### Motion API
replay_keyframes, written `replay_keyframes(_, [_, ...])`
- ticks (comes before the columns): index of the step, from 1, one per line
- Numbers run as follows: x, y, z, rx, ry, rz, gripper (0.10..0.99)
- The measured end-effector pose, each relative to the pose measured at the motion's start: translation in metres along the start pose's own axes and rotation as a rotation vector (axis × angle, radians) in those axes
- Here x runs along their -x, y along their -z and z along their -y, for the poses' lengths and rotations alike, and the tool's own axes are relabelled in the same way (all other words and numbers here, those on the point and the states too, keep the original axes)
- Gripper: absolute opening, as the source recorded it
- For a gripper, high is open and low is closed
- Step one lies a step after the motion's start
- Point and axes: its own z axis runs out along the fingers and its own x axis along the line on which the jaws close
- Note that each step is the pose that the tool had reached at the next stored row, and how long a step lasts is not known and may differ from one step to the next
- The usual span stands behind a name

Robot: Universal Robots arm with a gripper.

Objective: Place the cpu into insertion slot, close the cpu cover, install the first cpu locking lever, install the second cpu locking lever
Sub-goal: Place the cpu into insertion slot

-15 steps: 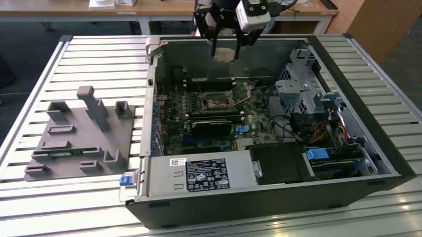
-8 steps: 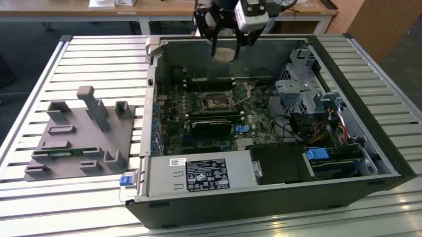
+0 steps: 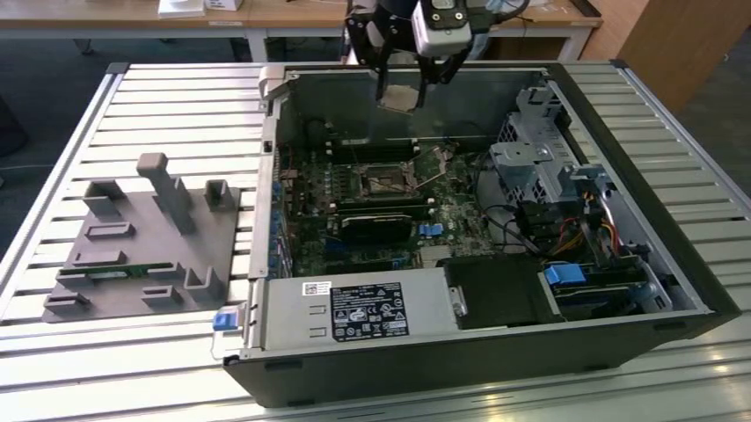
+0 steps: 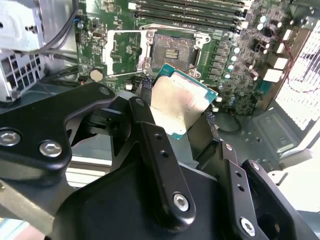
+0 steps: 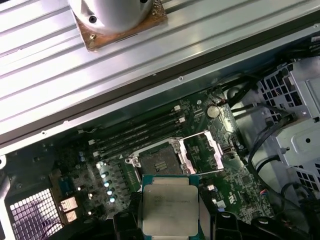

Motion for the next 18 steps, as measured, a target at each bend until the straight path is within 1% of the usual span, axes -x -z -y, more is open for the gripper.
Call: replay_keyframes(18, [-0.0002,-0.0024,0.0003,0.006,-0.29,0.026,0.537])
